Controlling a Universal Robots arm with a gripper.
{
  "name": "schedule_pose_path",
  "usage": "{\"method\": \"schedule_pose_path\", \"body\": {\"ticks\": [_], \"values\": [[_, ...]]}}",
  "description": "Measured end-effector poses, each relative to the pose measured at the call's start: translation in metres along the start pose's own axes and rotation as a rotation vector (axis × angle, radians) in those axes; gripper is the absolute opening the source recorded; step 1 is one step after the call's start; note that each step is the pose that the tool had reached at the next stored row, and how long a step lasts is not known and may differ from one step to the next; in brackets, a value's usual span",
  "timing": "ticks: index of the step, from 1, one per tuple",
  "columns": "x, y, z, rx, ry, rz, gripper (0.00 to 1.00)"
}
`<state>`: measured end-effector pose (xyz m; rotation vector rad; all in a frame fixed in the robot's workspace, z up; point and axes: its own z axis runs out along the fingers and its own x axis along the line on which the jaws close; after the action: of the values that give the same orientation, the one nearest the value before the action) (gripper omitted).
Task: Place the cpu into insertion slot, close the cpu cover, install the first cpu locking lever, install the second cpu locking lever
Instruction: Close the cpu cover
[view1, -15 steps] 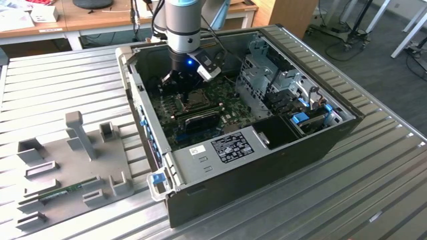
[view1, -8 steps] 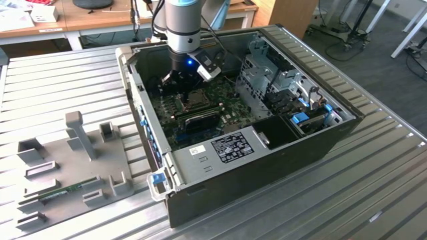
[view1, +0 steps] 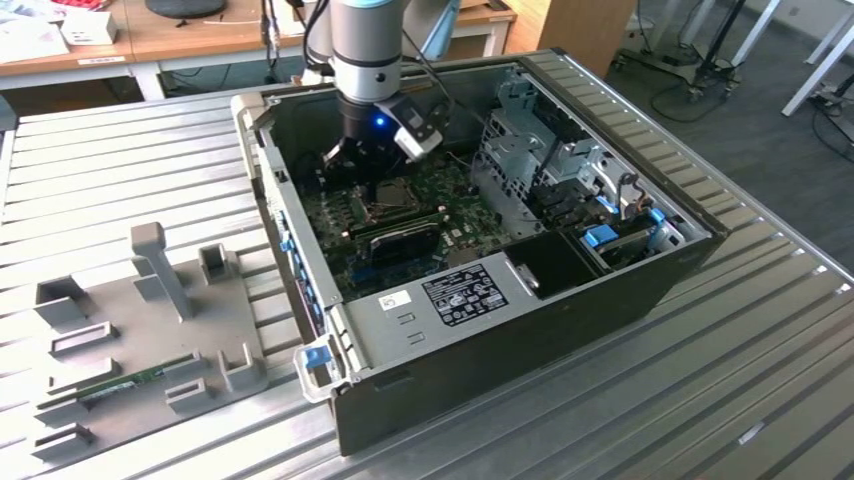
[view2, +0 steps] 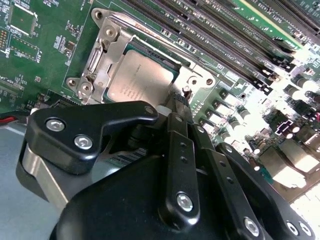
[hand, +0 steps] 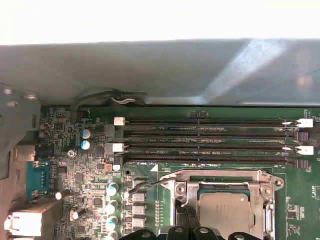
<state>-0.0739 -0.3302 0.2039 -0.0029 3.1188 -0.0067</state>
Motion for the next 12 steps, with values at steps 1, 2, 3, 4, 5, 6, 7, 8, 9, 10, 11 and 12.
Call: {"method": "schedule_pose_path", "body": {"ticks": [1,2,3,4,5,6,7,8,9,10,11,12], "values": [[0.0,0.0,-0.0008,0.0,0.0,0.0,0.1],[0.0,0.0,-0.0017,-0.0001,0.0,0.0,0.1],[-0.0001,0.0,-0.0029,-0.0001,0.0,0.0,0.1],[-0.0001,0.0,-0.0043,0.0,0.0,0.0,0.1],[-0.0001,0.0,-0.0058,0.0,0.0,0.0,0.1],[-0.0002,0.0,-0.0076,0.0,0.0001,0.0,0.1],[-0.0002,0.0,-0.0096,0.0,0.0,0.0,0.1],[-0.0003,0.0,-0.0117,0.0001,0.0001,0.0,0.1],[-0.0003,-0.0001,-0.0139,0.0,0.0,0.0,0.1],[-0.0004,-0.0001,-0.0161,0.0,0.0,0.0,0.1],[-0.0004,-0.0001,-0.0183,0.0,0.0,0.0,0.1],[-0.0005,-0.0001,-0.0206,0.0,0.0001,0.0,0.1]]}}
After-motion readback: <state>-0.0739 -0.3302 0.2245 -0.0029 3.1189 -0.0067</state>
